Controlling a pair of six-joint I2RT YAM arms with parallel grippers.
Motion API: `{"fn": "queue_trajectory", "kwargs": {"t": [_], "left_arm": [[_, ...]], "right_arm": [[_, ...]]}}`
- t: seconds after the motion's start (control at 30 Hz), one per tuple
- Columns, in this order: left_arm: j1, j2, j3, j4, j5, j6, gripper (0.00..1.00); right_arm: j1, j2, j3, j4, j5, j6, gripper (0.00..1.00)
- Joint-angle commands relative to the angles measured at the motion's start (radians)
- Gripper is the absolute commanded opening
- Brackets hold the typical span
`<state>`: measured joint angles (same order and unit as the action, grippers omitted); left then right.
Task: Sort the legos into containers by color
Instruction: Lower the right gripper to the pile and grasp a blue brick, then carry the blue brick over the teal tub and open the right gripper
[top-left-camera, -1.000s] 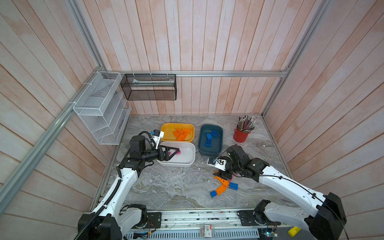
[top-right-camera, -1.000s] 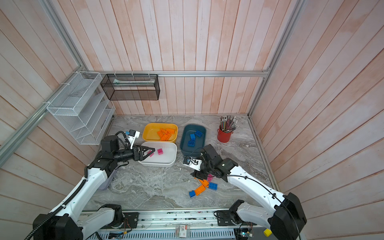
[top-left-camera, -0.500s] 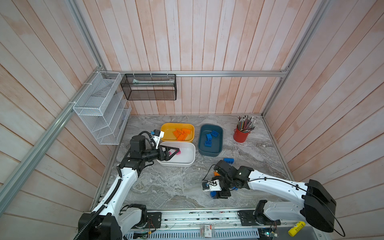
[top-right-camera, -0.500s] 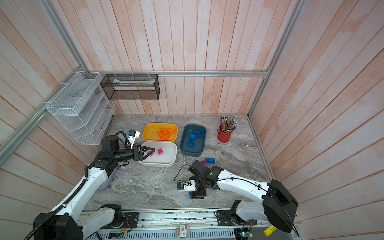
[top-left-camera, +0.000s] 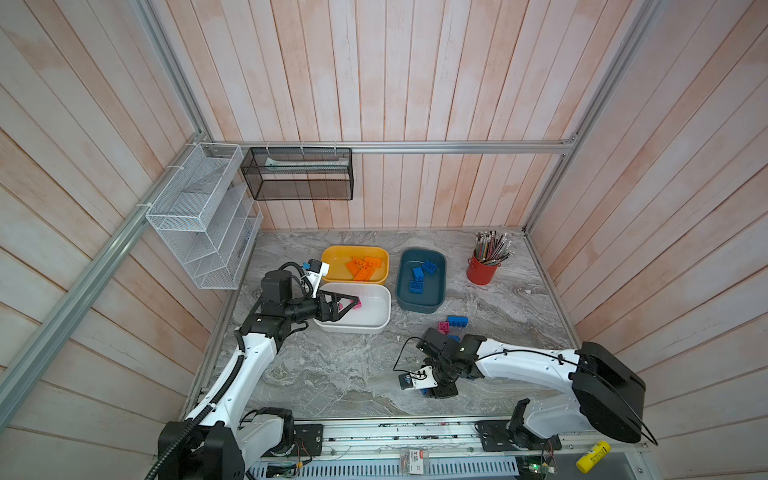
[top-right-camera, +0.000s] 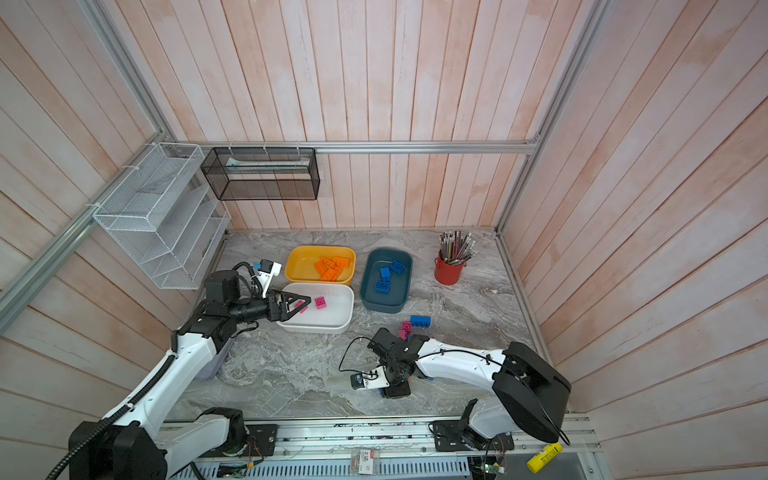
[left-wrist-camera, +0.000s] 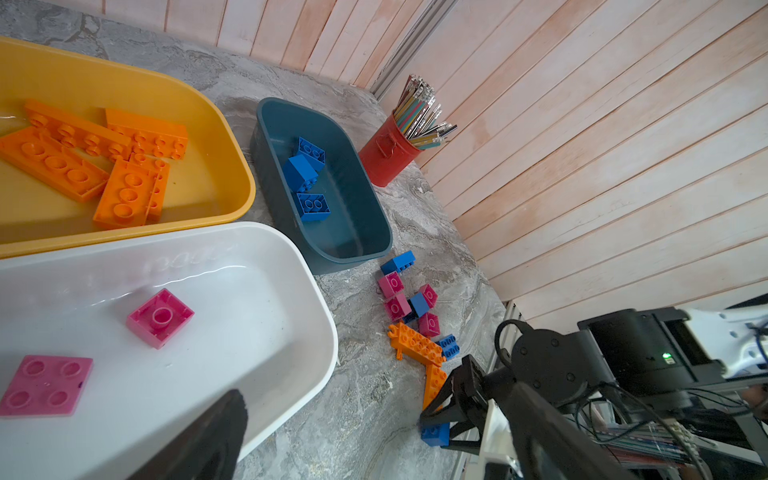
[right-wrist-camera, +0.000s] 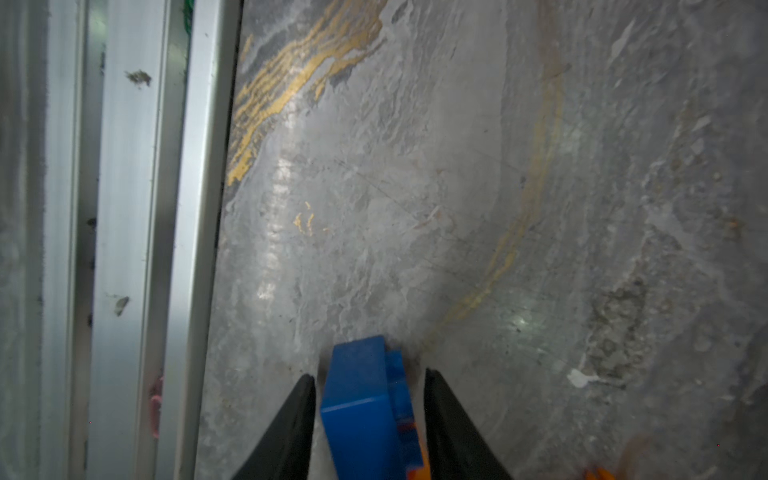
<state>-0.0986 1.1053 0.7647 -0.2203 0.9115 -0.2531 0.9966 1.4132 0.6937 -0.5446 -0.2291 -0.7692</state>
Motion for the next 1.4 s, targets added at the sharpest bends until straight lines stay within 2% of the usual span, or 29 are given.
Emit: {"fn": "queue_trajectory", "kwargs": {"t": [0.0,0.13,0.33,0.5,0.6,0.7,0.8,1.07,1.37], "left_arm": [[-0.003,0.001,0.004,0.002,0.014,0.026,1.0],[-0.003,0.0,-0.001,0.013,0.018,0.015,1.0],[-0.005,-0.001,0.019,0.026,0.049,-0.022,1.0],[-0.02,0.011,0.061,0.044,0.051,-0.038,1.0],[-0.032,0.033,0.082,0.072,0.047,-0.054,1.0],[-0.041,0.06,0.106,0.099,0.037,-0.073,1.0],[-0.046,0.085,0.13,0.123,0.02,-0.084,1.0],[-0.046,0.13,0.148,0.156,-0.017,-0.103,1.0],[-0.046,0.166,0.126,0.23,-0.05,-0.146,1.0]], "right_arm": [[0.009,0.021,-0.013,0.008,0.024,-0.006,0.37],[0.008,0.041,0.03,-0.007,0.029,0.014,0.26],[-0.027,-0.011,0.11,-0.053,0.029,0.037,0.22],[-0.159,-0.118,0.211,0.003,-0.008,0.073,0.22],[-0.239,-0.113,0.276,0.065,0.016,0.076,0.22],[-0.321,-0.04,0.374,0.111,0.048,0.082,0.23],[-0.412,0.051,0.455,0.203,0.001,0.116,0.23],[-0.528,0.346,0.701,0.206,0.036,0.155,0.23],[-0.559,0.601,0.866,0.227,0.221,0.201,0.23]]}}
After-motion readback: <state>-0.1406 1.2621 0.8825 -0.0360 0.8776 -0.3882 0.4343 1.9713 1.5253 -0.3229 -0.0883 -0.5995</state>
